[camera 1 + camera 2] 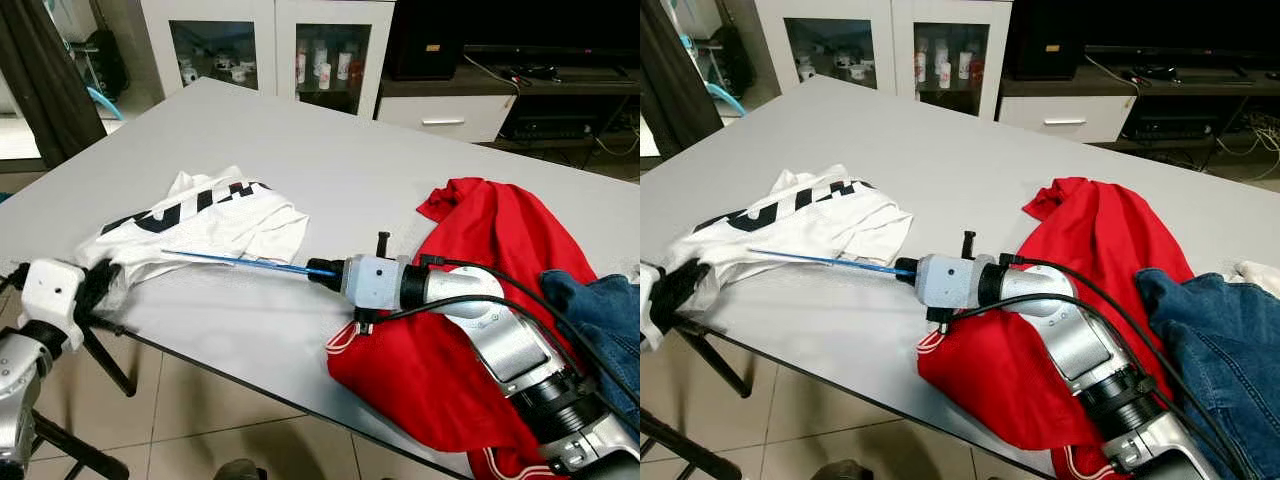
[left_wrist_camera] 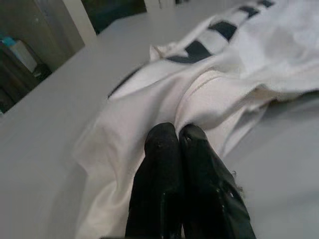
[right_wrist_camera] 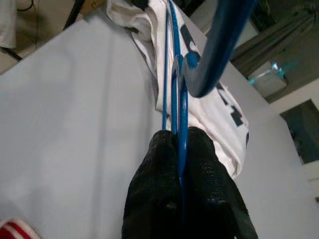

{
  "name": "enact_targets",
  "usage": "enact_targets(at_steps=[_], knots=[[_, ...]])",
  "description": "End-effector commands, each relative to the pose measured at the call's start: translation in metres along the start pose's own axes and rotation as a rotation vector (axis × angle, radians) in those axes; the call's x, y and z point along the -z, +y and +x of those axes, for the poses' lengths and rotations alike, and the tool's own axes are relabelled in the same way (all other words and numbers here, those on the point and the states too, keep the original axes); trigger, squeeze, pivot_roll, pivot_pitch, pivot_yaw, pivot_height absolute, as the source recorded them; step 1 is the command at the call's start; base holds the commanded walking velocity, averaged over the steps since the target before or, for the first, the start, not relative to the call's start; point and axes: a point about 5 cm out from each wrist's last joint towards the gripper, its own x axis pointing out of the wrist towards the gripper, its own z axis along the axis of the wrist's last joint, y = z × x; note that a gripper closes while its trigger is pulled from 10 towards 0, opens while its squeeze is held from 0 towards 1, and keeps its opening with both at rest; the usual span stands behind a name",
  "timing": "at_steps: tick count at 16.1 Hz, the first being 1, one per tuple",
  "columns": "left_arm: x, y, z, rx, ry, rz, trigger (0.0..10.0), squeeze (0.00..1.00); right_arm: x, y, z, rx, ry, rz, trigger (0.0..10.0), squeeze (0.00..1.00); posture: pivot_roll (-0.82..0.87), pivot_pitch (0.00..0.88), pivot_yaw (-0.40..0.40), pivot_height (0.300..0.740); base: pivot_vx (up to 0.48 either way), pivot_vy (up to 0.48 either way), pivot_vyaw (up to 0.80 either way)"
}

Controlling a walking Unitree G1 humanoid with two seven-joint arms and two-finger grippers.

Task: Hang hanger

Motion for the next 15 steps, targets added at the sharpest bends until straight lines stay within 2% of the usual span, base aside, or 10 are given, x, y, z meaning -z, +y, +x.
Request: enact_targets(at_steps=[1, 4, 6, 12, 15], knots=[[-0.013, 0.002, 0.004, 0.015, -0.046, 0.017, 0.0, 0.00, -0.008, 0.001, 0.005, -0.016, -0.024, -0.024, 10.0, 0.00, 0.08, 0.000, 0.016, 0.740, 0.000, 0.000, 0.00], [-0.028, 0.000, 0.008, 0.044, -0.092, 0.027, 0.0, 0.00, -0.019, 0.008, 0.023, -0.027, -0.043, -0.065, 10.0, 0.00, 0.08, 0.000, 0.016, 0.740, 0.000, 0.000, 0.00], [-0.033, 0.000, 0.009, 0.051, -0.107, 0.032, 0.0, 0.00, -0.024, 0.011, 0.027, -0.036, -0.062, -0.069, 10.0, 0.00, 0.08, 0.000, 0.017, 0.740, 0.000, 0.000, 0.00], [-0.048, -0.005, 0.010, 0.098, -0.140, 0.053, 0.0, 0.00, -0.021, 0.001, 0.052, 0.047, 0.035, -0.135, 10.0, 0.00, 0.09, 0.000, 0.016, 0.740, 0.000, 0.000, 0.00], [-0.055, -0.008, 0.012, 0.113, -0.155, 0.062, 0.0, 0.00, -0.023, 0.002, 0.064, 0.041, 0.038, -0.161, 10.0, 0.00, 0.09, 0.000, 0.017, 0.740, 0.000, 0.000, 0.00]])
